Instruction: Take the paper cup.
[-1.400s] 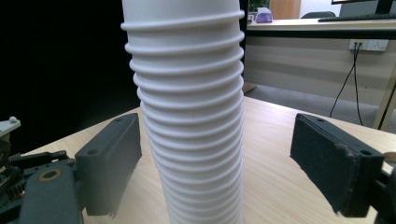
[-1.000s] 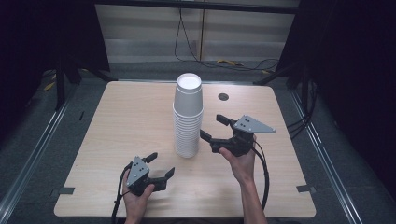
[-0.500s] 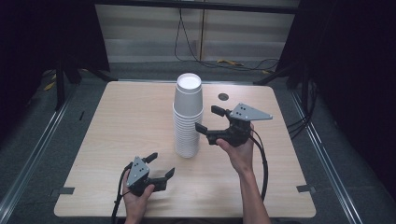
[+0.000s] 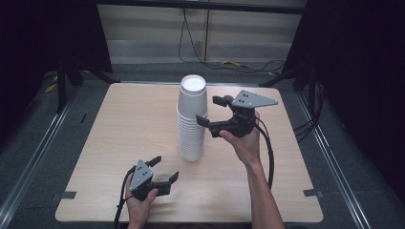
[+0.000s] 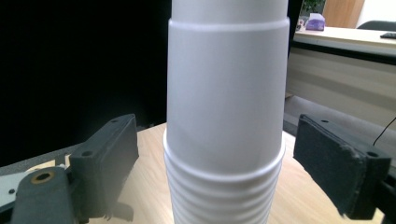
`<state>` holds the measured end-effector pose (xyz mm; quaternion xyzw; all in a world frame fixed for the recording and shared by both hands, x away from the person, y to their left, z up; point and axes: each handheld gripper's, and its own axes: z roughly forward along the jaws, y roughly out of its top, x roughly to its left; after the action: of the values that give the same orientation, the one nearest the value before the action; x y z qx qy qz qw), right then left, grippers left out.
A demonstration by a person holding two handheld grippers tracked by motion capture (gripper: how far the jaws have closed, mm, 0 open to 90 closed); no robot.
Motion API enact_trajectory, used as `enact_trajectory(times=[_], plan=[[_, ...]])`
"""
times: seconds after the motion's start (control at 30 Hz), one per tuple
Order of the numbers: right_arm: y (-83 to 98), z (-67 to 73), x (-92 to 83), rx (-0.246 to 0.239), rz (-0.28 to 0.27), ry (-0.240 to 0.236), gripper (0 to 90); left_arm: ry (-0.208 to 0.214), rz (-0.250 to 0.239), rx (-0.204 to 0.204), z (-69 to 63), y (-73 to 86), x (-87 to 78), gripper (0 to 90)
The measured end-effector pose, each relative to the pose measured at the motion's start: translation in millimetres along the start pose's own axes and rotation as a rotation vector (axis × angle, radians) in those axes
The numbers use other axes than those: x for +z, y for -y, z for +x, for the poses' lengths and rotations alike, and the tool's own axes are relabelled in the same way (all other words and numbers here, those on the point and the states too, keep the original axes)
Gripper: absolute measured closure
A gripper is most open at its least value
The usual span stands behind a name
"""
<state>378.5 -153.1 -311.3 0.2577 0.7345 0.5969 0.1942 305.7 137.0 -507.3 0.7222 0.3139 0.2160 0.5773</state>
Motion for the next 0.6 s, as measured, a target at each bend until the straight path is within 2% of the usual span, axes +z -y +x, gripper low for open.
enact_trajectory(times=[0.17, 0.33, 0.6], plan=[[-9.1, -3.1, 3.8, -0.012, 0.022, -0.028, 13.5, 0.000, 0.000, 0.000, 0.0, 0.0, 0.0, 16.3], [-20.5, -7.2, 12.4, -0.024, 0.078, -0.060, 13.6, -0.001, 0.001, 0.005, 0.1, 0.0, -0.2, 16.3], [-34.9, -14.3, 16.6, -0.031, 0.113, -0.069, 13.7, -0.002, -0.005, -0.001, -0.3, 0.2, -0.2, 16.3]])
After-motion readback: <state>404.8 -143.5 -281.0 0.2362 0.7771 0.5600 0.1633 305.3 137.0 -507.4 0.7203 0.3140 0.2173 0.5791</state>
